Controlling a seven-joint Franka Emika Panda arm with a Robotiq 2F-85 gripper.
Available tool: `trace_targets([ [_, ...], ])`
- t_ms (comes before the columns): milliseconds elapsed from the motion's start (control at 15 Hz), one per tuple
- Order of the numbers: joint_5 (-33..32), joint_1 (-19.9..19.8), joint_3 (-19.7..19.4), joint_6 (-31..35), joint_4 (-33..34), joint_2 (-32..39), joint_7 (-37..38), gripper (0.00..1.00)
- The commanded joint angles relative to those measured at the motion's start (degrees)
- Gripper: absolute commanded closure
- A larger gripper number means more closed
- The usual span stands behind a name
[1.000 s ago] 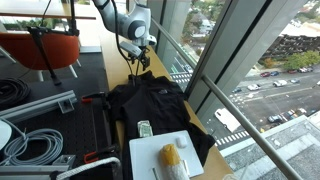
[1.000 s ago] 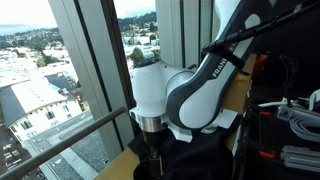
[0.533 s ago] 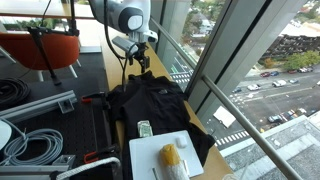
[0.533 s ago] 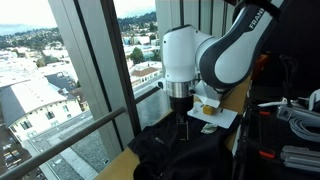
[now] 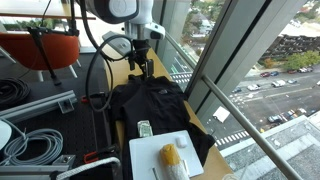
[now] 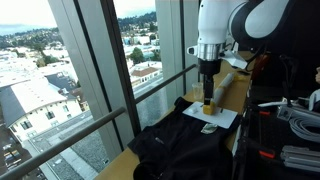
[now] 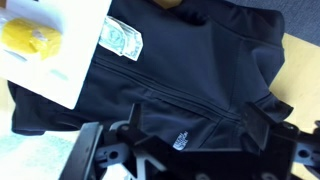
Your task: Close the zip of the lid
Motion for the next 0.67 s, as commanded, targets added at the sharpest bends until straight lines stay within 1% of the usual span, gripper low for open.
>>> trace_targets([
  [0, 1.00, -3.58, -0.88, -0.68, -4.76, -8.73, -5.22, 0.00],
  [267, 2.71, -5.53, -2.05, -1.92, -6.27, -14.46, -10.21, 0.00],
  [600, 4.25, -5.69, -3.76, -3.79, -8.93, -21.10, -13.57, 0.00],
])
